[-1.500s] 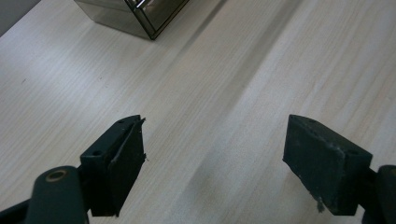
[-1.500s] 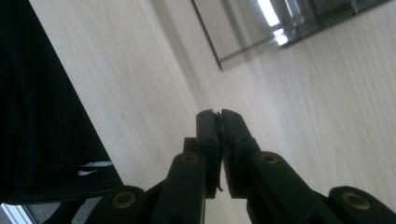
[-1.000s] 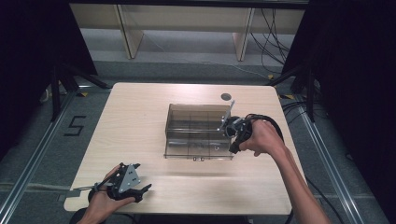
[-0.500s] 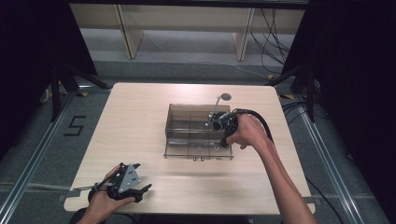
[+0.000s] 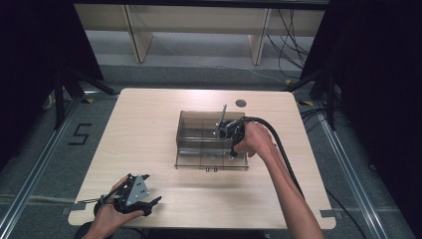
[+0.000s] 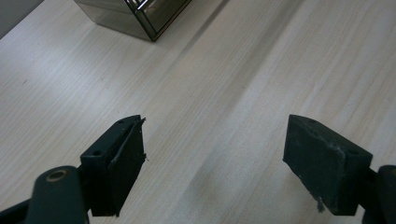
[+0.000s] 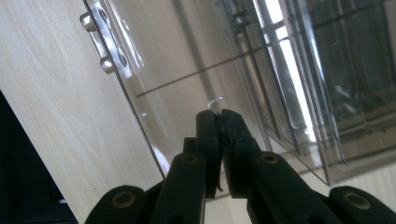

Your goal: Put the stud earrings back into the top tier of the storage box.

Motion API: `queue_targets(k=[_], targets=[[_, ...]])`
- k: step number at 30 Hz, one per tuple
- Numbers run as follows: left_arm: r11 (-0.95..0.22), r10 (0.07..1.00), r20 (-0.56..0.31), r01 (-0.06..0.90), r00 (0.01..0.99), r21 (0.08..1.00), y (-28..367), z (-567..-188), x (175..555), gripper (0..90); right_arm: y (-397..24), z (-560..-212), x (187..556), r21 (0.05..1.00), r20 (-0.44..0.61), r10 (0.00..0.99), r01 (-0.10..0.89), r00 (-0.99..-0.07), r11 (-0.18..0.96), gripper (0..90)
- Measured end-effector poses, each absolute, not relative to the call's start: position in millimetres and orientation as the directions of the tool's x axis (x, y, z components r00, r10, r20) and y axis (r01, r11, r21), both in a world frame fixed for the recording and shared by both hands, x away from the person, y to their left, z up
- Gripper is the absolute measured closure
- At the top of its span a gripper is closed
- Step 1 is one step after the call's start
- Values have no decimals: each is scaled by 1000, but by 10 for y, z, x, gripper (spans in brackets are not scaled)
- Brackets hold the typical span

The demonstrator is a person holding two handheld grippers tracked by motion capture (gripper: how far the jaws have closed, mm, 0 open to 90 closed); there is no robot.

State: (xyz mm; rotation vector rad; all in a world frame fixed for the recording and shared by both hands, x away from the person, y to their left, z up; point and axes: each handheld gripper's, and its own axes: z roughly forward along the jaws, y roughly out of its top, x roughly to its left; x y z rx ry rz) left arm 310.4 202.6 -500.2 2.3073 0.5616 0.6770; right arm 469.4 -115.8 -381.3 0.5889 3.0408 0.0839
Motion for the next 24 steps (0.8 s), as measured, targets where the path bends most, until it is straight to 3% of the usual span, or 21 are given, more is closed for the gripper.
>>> queue_targets(k=[18, 24], targets=[[-683, 560, 318, 209, 765, 700, 2018, -5011, 3104, 199, -1121, -3987, 4773, 28, -16, 411, 411, -911, 911, 863], [-683, 559, 318, 208, 766, 701, 2020, -5012, 3103, 198, -1126, -3996, 4797, 19, -22, 420, 419, -907, 908, 822]])
